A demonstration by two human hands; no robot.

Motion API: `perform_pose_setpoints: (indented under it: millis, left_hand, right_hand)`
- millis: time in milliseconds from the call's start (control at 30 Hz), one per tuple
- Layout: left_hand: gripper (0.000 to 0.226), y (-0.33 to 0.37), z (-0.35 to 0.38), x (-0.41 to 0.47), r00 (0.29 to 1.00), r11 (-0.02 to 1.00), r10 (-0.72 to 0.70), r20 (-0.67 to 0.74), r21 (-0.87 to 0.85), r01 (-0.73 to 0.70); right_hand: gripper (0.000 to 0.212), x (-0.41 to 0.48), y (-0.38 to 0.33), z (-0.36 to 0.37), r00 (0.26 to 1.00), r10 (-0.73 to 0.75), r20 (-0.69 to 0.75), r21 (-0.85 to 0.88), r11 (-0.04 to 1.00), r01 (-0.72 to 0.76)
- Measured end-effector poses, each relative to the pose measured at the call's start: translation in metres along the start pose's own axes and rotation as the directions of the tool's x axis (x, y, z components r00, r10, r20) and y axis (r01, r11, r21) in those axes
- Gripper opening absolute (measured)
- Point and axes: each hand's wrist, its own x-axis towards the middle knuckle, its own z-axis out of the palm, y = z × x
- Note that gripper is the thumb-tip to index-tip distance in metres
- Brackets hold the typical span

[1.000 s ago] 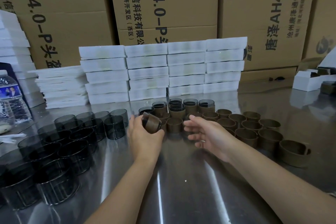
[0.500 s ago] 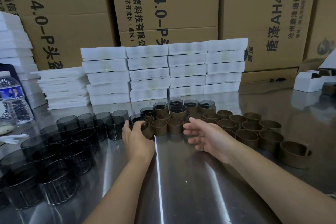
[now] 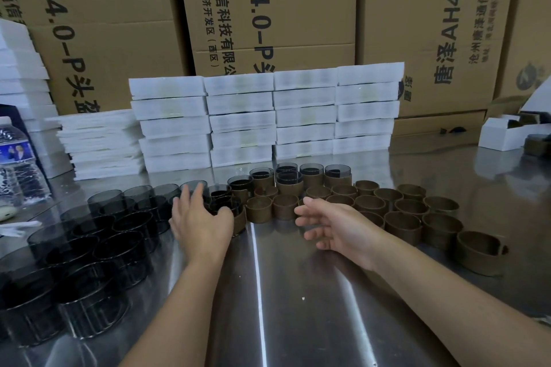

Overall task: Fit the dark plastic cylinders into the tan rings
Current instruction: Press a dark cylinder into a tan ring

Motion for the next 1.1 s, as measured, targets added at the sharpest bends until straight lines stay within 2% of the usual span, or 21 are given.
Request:
perform_pose_setpoints:
  millis: [167, 267, 567, 800, 933, 1100]
  left_hand:
    - [0.078, -0.009, -0.003, 0.006, 0.978, 0.978, -0.202, 0.050, 0.055, 0.199]
    - [0.076, -0.013, -0.005, 0.009, 0.961, 0.963, -0.263, 0.090, 0.086, 0.256]
    - [0.052, -0.018, -0.007, 0.014, 0.964, 0.965, -0.251, 0.086, 0.093, 0.244]
    - [0.068, -0.017, -0.006, 0.015, 0.963, 0.971, -0.223, 0.152, 0.119, 0.206]
    - [0.072, -0.020, -0.002, 0.015, 0.968, 0.987, -0.157, 0.194, 0.064, 0.147]
    - [0.058, -0.021, 0.003, 0.015, 0.974, 0.994, -0.107, 0.201, 0.038, 0.102]
  right_hand:
    - [0.028, -0.001, 0.000, 0.000, 1.000, -0.001, 0.006, -0.012, 1.000, 0.001]
    - [0.028, -0.001, 0.000, 0.001, 1.000, 0.000, 0.008, -0.012, 1.000, 0.000]
    - [0.027, -0.001, 0.001, 0.001, 1.000, -0.001, 0.018, -0.024, 1.000, 0.002]
    - [0.025, 0.001, 0.002, 0.000, 1.000, 0.005, 0.026, -0.034, 0.999, -0.004]
    - [0.025, 0.001, 0.002, 0.001, 1.000, 0.008, 0.026, -0.041, 0.999, -0.007]
    - [0.026, 0.000, 0.002, 0.000, 0.999, 0.003, 0.037, -0.048, 0.999, -0.001]
